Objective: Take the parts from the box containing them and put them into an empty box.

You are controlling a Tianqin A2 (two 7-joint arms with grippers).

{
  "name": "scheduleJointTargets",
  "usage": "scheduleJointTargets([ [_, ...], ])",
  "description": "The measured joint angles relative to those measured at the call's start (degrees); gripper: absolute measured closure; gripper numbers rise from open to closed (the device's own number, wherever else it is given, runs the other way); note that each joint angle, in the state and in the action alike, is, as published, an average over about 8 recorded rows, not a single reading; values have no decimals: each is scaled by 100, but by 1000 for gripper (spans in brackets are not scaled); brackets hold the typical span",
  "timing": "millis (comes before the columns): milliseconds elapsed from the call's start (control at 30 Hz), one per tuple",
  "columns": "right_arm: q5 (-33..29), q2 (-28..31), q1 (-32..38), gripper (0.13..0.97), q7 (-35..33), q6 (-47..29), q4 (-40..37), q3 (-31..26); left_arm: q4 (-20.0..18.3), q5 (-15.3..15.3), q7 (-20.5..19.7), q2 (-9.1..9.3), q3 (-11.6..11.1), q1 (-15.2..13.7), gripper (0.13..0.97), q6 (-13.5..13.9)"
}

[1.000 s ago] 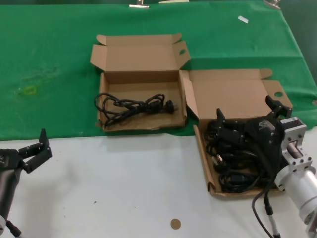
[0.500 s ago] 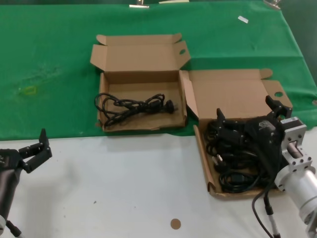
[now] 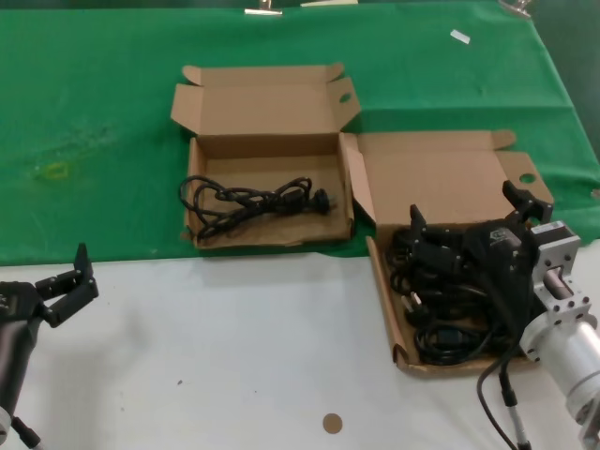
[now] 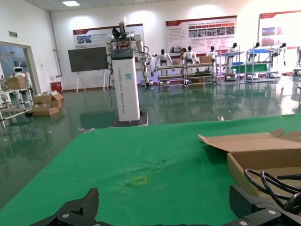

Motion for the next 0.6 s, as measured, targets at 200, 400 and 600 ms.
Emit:
scheduleJointTargets([
  [200, 0, 0, 0, 129, 0, 0, 0, 0, 0, 0, 0, 0, 0, 0, 132, 0],
  [400, 0, 0, 0, 129, 0, 0, 0, 0, 0, 0, 0, 0, 0, 0, 132, 0],
  [600, 0, 0, 0, 129, 0, 0, 0, 0, 0, 0, 0, 0, 0, 0, 132, 0],
])
